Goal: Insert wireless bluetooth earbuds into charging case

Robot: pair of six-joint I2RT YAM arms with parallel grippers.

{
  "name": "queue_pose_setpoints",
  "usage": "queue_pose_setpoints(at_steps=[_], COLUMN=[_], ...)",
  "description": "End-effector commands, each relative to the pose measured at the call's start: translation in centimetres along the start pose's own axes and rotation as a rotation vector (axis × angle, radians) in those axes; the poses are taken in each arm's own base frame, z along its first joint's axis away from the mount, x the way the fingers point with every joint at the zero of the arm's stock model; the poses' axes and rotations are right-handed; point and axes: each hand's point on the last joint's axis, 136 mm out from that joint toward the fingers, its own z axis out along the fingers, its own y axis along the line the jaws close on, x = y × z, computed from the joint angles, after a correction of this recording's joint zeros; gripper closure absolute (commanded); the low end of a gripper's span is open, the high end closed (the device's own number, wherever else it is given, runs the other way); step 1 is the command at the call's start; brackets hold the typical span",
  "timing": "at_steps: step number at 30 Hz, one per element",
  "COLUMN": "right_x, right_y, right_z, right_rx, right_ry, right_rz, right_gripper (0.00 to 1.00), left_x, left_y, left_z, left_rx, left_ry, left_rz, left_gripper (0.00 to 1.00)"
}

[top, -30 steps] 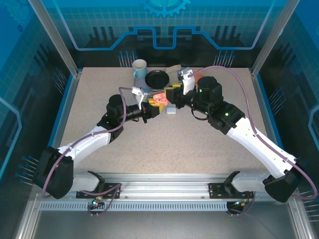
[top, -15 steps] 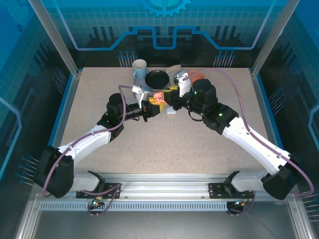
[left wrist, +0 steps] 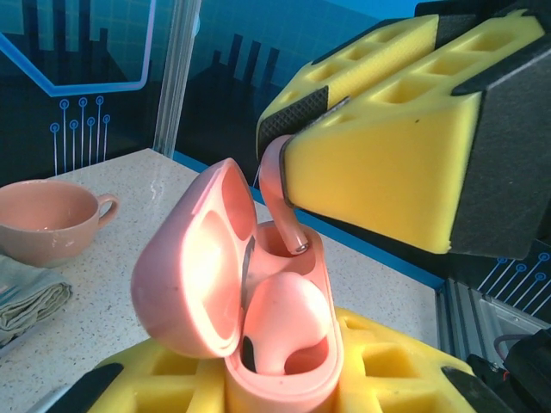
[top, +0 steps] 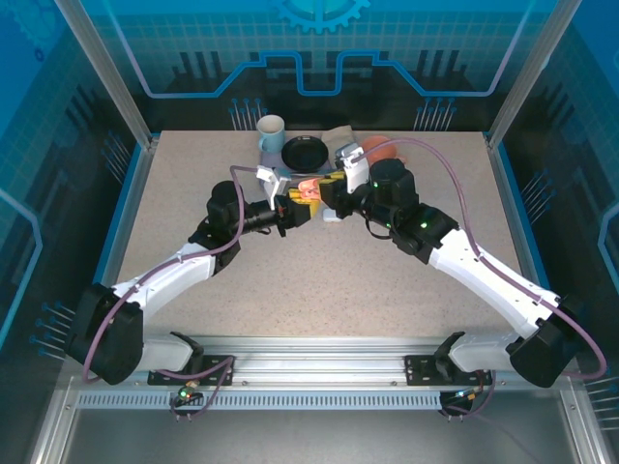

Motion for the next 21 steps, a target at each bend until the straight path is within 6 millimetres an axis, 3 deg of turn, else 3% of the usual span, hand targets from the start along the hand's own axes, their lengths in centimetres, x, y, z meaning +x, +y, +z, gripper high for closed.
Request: queue_pose_setpoints(at_steps=[1,11,21], right_x=[-0.3,0.3,1.3], right_y=[-0.6,-0.3,1.1], right_z=[0.3,0.4,-0.1], right_rx=[0.016,-0.008,-0.064], right_ry=[-0.025,-0.009,0.006], right_rz=[-0.008,-0.017,-0.032], right_gripper=[0.80,0.83,0.82], left_x=[-1.9,-2.0,-2.0], left_y=[-0.9,-0.9,-0.5], left_z=[-0.4,-0.4,-0.3], left_rx=[0.028,0.022,0.007], left_ry=[-0.032,-0.035,-0.040], left_rz=[0.031,0.037,0.037], left_gripper=[1.00,1.00,1.00])
